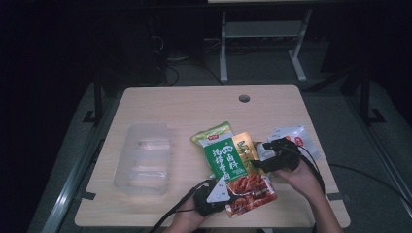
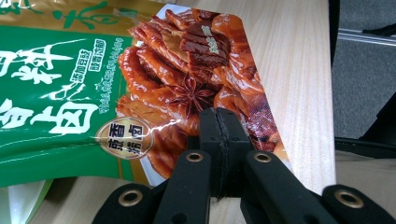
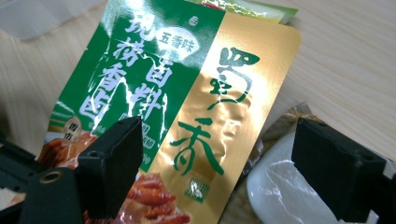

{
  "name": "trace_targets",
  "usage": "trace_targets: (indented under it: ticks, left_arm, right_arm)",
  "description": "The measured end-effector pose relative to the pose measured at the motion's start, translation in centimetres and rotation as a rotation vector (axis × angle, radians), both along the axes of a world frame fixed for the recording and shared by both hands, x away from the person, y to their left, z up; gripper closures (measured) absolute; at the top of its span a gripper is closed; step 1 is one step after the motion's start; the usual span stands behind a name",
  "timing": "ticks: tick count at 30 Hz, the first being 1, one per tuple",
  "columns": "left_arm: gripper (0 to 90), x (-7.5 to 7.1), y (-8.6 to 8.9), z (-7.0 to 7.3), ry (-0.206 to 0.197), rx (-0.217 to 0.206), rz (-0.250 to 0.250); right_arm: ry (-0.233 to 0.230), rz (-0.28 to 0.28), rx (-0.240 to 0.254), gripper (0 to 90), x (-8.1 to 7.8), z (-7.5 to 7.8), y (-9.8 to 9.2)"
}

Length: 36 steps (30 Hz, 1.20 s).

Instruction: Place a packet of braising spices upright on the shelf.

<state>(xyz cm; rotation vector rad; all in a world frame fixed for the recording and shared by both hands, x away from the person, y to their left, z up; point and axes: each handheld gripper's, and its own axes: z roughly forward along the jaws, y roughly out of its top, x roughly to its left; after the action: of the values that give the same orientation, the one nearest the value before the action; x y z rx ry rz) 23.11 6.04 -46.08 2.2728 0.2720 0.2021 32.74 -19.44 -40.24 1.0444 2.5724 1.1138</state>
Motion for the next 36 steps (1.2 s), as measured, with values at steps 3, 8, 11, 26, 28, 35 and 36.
trace_targets:
  ticks: [3, 8, 11, 26, 28, 35, 36]
  left_arm:
    - [90.0, 0.2, 0.0, -0.1, 0.003, 0.0, 0.002]
    - [90.0, 0.2, 0.0, -0.2, 0.007, 0.008, 0.005]
    - [90.0, 0.2, 0.0, -0.2, 0.002, 0.008, 0.003]
    - [90.0, 0.3, -0.1, -0.4, 0.0, 0.024, 0.006]
    - [90.0, 0.4, -0.1, -0.4, -0.005, 0.034, 0.0]
    - [90.0, 0.5, -0.3, -0.5, -0.005, 0.025, 0.007]
    - [90.0, 0.5, -0.3, -0.5, -0.001, 0.024, 0.009]
  right_arm:
    - [0.034, -0.012, -0.021, 16.2, 0.9, -0.5, 0.4]
    - [0.101, -0.023, -0.04, 21.0, 2.2, -1.5, 1.1]
    - [0.131, -0.027, -0.049, 21.2, 2.6, -1.9, 1.2]
    - [0.196, 0.084, 0.042, 55.4, 2.3, -1.5, 0.3]
    - [0.202, 0.097, 0.041, 57.0, 2.4, -1.5, 0.3]
    - [0.29, 0.091, 0.047, 60.4, 3.5, -2.7, 0.4]
    - [0.301, 0.101, 0.041, 60.9, 3.5, -2.8, 0.4]
